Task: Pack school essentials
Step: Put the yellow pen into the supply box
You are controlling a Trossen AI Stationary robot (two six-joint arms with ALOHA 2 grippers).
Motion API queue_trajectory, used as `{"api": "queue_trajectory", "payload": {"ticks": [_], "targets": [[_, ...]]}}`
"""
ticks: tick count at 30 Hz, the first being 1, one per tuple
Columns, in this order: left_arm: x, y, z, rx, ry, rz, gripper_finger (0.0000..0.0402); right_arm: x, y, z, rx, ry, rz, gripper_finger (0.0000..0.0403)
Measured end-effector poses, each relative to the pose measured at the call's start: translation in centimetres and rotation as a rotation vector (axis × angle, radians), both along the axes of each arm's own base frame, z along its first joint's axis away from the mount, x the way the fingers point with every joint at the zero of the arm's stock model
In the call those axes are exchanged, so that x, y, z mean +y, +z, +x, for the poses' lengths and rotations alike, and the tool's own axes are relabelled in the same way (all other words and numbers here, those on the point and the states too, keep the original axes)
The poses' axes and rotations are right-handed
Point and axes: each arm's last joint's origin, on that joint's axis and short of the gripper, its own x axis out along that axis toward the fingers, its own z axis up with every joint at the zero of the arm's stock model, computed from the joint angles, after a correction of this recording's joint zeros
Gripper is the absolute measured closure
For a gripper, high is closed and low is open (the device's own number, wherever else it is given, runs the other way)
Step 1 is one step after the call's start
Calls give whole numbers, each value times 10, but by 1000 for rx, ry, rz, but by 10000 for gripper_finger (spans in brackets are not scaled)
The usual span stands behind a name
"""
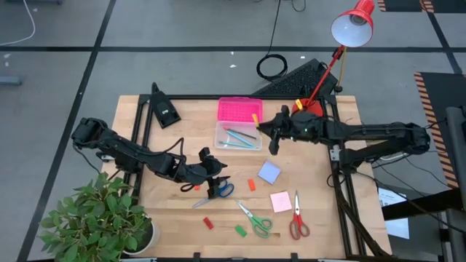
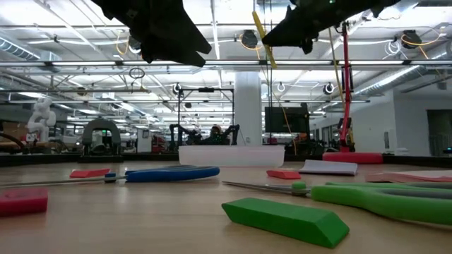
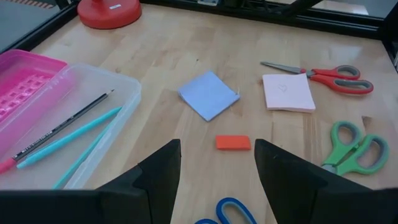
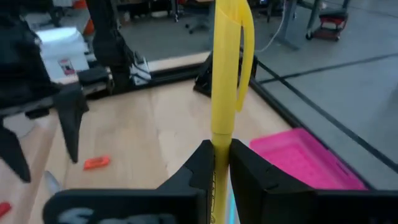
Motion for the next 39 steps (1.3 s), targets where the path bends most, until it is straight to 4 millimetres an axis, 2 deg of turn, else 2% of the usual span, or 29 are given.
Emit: {"api": "queue_trajectory", "payload": {"ticks": [7, 17, 28, 39], "targets": [[0, 0, 0, -1, 0, -1, 192, -28, -8, 12, -37, -1, 3, 374], [0, 0, 0, -1, 0, 0, 192, -56, -54, 35, 100, -24, 48, 374], [0, 0, 0, -4, 10, -16, 192, -63, -98, 54, 218, -11, 52, 374], [0, 0, 0, -5, 13, -22, 192, -66, -134, 62, 331, 4, 57, 374]]}}
